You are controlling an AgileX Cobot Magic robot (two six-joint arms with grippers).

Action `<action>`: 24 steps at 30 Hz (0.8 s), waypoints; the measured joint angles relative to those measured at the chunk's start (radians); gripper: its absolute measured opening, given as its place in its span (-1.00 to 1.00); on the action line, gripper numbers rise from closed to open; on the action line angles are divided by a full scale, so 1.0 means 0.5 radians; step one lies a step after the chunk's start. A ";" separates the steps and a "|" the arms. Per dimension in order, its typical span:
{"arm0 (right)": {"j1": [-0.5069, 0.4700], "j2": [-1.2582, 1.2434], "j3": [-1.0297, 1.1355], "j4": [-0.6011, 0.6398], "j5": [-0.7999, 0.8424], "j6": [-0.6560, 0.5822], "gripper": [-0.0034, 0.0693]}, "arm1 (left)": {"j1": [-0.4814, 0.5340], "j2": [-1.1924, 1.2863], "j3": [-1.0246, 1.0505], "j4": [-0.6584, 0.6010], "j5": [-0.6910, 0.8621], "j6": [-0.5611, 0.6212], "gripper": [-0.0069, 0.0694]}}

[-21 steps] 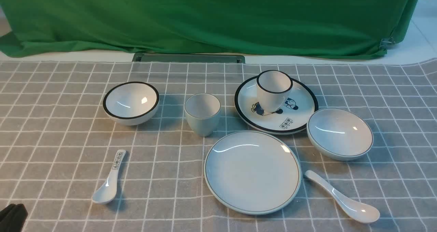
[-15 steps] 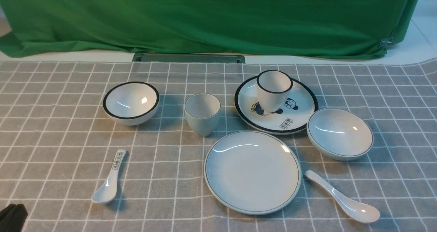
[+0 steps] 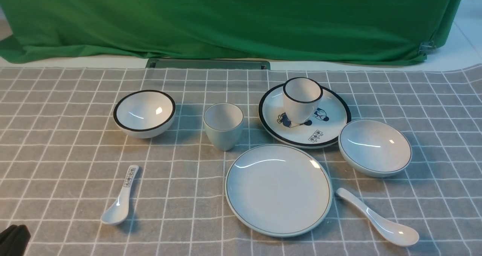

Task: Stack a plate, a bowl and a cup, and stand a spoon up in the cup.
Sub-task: Use the right arm to grab a blue rice bowl

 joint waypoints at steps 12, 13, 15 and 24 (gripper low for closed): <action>0.000 0.000 0.000 0.000 0.000 0.000 -0.24 | 0.000 0.000 0.000 -0.079 -0.098 -0.041 -0.77; 0.000 0.000 0.000 0.000 0.000 0.000 -0.24 | 0.000 0.000 0.000 -0.188 -0.164 -0.098 -0.77; 0.000 0.000 0.000 0.000 0.000 0.000 -0.24 | 0.000 0.000 0.000 -0.451 -0.283 -0.217 -0.77; 0.000 0.000 0.000 0.000 0.000 0.000 -0.24 | 0.000 0.000 -0.028 -1.004 -0.498 -0.481 -0.77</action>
